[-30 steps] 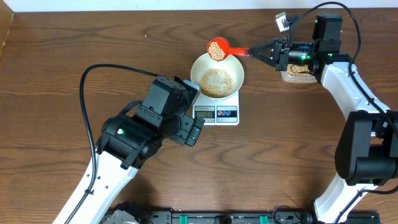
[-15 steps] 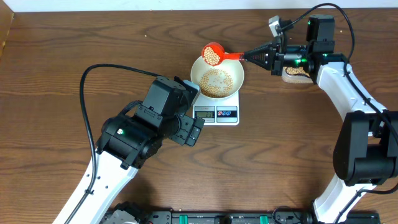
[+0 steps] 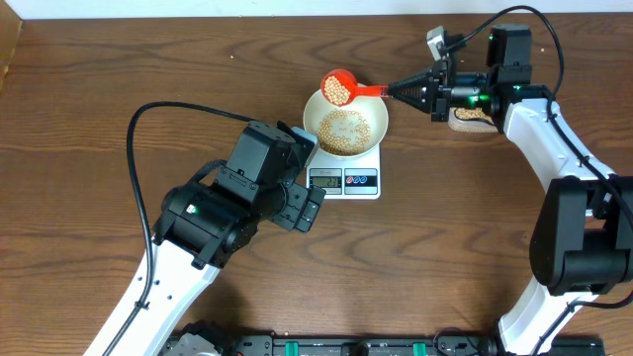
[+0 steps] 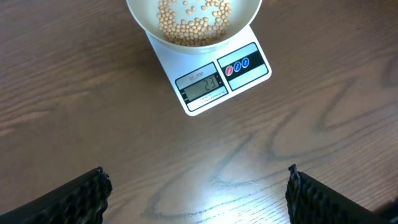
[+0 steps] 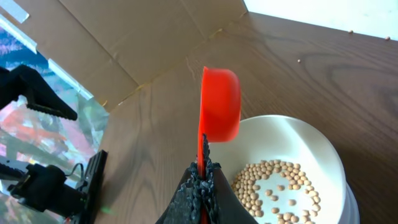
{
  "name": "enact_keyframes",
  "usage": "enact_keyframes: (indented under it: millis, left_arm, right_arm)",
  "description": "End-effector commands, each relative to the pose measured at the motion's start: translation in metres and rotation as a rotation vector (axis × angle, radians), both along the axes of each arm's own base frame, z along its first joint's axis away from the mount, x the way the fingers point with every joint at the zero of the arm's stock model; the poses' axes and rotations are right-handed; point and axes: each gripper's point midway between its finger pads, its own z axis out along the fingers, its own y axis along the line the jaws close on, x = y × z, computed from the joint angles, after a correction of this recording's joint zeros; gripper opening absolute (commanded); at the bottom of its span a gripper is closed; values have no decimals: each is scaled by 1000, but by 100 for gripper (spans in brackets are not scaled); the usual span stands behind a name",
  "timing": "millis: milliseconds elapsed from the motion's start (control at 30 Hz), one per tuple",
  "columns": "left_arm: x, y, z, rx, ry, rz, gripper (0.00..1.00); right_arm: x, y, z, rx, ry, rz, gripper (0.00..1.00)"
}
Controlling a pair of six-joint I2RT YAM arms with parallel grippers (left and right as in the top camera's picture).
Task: Scoop item into bowl and weigh 50g on scale
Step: 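Tilt the scoop with the right gripper to pour chickpeas into bowl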
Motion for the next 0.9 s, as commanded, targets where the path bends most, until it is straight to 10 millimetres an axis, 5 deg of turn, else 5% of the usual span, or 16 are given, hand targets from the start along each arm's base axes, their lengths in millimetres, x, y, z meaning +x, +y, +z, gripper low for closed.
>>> enact_keyframes:
  millis: [0, 867]
  left_arm:
    - [4, -1, 8, -7, -17, -1, 92]
    - [4, -1, 8, -7, -17, 0, 92]
  right_arm:
    - [0, 1, -1, -14, -44, 4, 1]
    - [2, -1, -5, -41, -95, -5, 1]
